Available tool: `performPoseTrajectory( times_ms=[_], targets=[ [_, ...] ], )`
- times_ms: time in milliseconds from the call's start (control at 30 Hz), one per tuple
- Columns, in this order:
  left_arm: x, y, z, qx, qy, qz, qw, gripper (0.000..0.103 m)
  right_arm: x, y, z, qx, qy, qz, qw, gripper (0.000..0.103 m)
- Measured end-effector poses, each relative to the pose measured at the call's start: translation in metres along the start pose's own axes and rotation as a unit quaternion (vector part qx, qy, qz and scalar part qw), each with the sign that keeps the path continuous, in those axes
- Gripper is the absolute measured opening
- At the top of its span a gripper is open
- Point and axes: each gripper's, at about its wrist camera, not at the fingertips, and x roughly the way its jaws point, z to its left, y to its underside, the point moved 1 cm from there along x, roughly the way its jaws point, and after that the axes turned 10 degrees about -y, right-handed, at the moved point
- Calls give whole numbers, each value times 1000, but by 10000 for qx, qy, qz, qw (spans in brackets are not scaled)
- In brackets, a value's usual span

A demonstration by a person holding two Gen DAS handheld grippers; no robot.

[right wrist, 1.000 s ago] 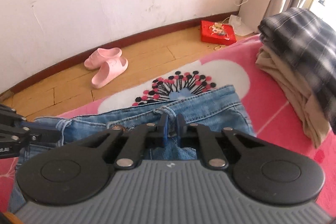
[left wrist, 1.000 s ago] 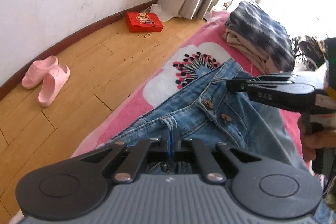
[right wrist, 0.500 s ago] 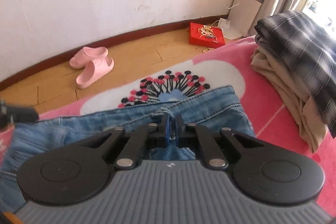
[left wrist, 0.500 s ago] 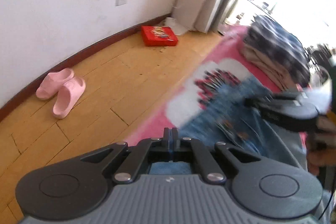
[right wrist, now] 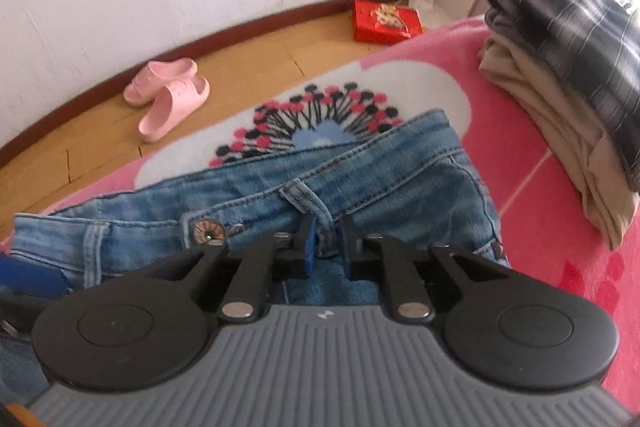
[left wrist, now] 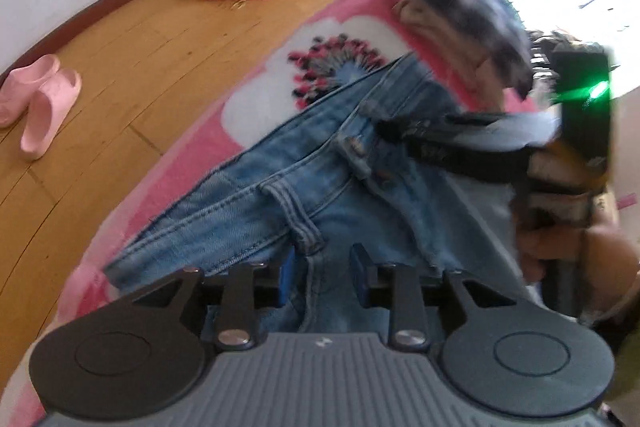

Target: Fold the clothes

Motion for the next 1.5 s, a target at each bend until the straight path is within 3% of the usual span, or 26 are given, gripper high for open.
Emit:
performPoseTrajectory(
  times_ms=[100, 167, 300, 433, 567, 767, 800, 867, 967, 1100, 1167, 1233, 1300, 1367, 1500],
  targets=[
    [10, 1, 4, -296, -197, -101, 9993, 11, 0, -3, -10, 329, -182, -128, 9992, 11],
    [7, 3, 7, -537, -246, -255, 9979, 6, -6, -5, -5, 172, -126, -362, 9991, 7],
    [-10, 7, 11, -601, -492, -617, 9951, 4, -20, -10, 13, -383, -61, -789, 9961, 4],
    [-24, 9, 19, -746, -620, -686, 9929, 3, -28, -32, 23, -570, -199, -1114, 9919, 0],
    [-28, 11, 22, -558, -789, -702, 9928, 2, -35, -54, 33, -757, -337, -1437, 9861, 0],
    [-14, 10, 26, -365, -732, -589, 9949, 2, -46, -51, 11, -84, -299, -1269, 9914, 2],
    [-13, 11, 27, -354, -723, -591, 9950, 2, -51, -43, 4, 32, -203, -1205, 9925, 4],
    [-11, 13, 29, -374, -693, -584, 9952, 2, -63, -24, -15, 362, -62, -1078, 9935, 25],
    [-8, 15, 30, -391, -680, -584, 9952, 2, -87, 8, -53, 1085, -99, -1039, 9886, 42],
    [-8, 16, 28, -333, -727, -627, 9948, 2, -99, 28, -93, 1758, -347, -1102, 9776, 51],
    [-8, 17, 27, -316, -754, -652, 9945, 2, -86, 22, -107, 1875, -618, -987, 9753, 61],
    [-9, 18, 27, -323, -798, -678, 9940, 2, -60, 14, -121, 2103, -1073, -667, 9694, 63],
    [-9, 19, 25, -311, -858, -722, 9932, 2, -29, 11, -129, 2274, -1302, -233, 9648, 52],
    [-11, 19, 23, -291, -965, -795, 9917, 0, -19, 1, -120, 1917, -1175, -223, 9741, 18],
    [-21, 18, 32, -413, -1324, -978, 9855, 0, -39, -22, -98, 1461, -1282, -726, 9782, 11]
  ],
)
